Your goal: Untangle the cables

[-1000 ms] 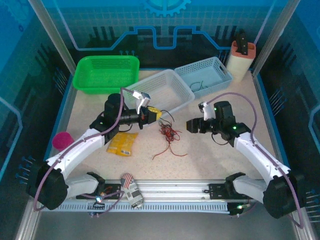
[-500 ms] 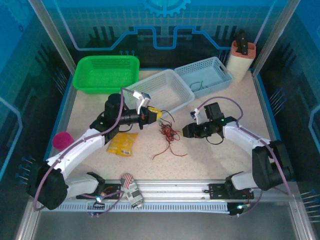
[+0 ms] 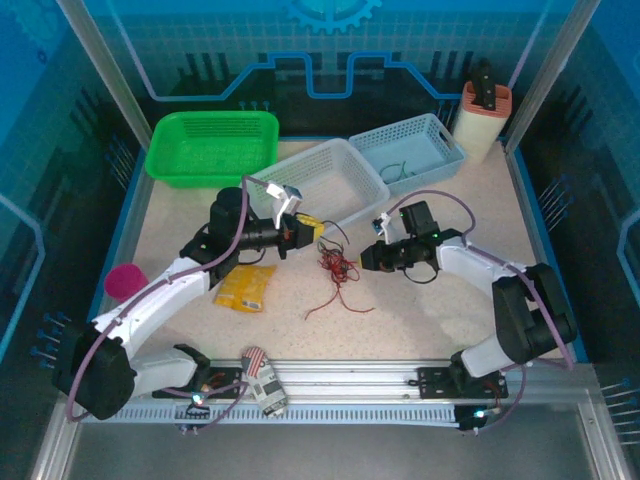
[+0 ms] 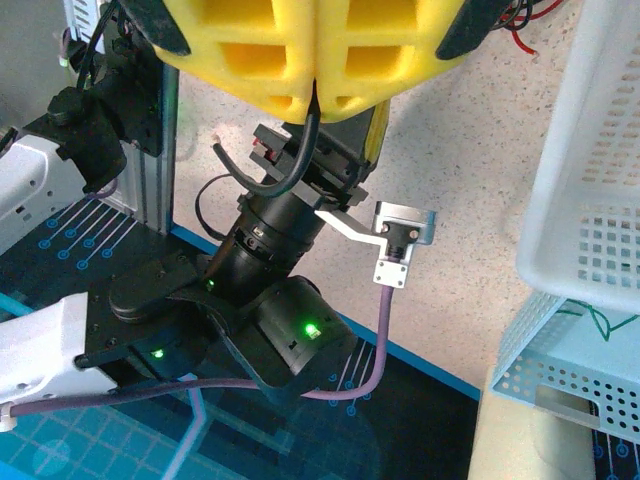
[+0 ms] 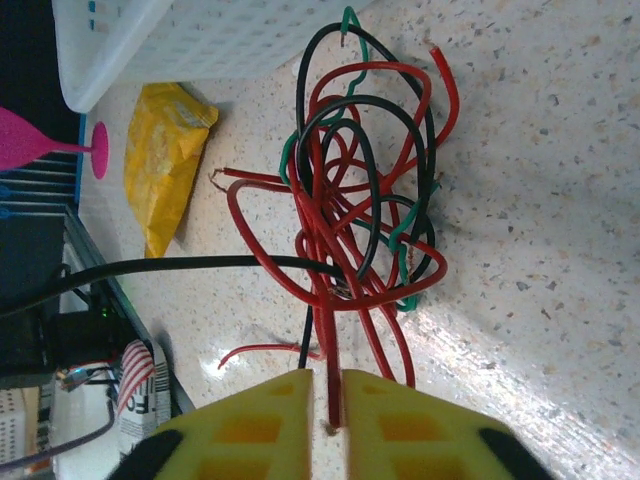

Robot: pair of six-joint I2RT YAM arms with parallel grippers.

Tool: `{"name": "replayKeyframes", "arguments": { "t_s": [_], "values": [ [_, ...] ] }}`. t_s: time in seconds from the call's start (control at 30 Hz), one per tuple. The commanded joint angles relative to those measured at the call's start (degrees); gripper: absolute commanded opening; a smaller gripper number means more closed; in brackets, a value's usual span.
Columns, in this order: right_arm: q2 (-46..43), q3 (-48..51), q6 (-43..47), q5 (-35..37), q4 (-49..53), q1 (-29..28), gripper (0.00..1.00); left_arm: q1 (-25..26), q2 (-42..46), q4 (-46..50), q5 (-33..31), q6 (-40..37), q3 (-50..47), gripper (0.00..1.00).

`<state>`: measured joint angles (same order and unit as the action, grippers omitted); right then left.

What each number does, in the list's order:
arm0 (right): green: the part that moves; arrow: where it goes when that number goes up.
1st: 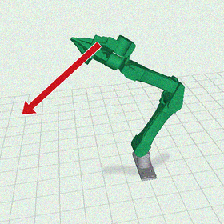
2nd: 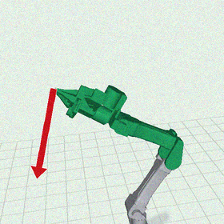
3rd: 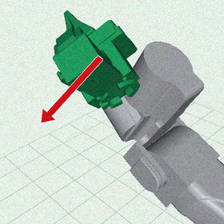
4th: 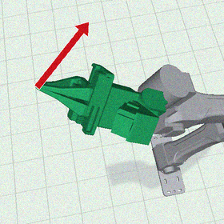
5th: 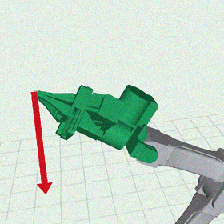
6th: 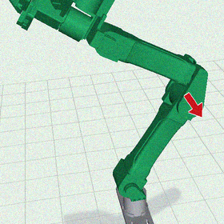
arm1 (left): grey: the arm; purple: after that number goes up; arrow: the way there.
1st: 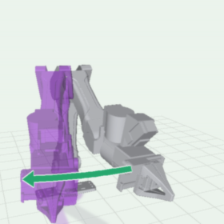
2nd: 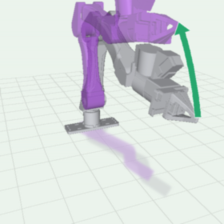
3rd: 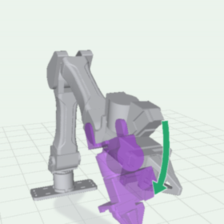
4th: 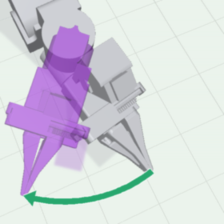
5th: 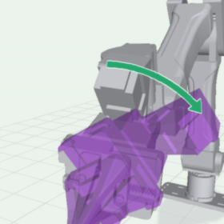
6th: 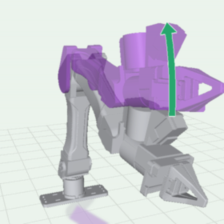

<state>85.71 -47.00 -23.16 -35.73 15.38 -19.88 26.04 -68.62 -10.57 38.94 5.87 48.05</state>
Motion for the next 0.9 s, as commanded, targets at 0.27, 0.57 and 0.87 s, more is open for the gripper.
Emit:
{"name": "replayKeyframes", "arguments": {
  "t_s": [0.27,0.57,0.87],
  "values": [
    [-9.0,-1.4,8.5,4.6,6.9,-6.0,0.00,3.7,-9.4,-5.8,-5.1,1.6,5.9,0.00],
    [-20.6,1.9,12.8,15.2,8.3,-10.2,0.00,7.2,-24.4,-2.4,-21.7,5.1,20.4,0.00],
    [-27.6,2.4,18.2,25.7,10.8,-17.6,0.00,9.9,-36.7,2.5,-30.8,8.7,33.8,0.00]
  ]
}}
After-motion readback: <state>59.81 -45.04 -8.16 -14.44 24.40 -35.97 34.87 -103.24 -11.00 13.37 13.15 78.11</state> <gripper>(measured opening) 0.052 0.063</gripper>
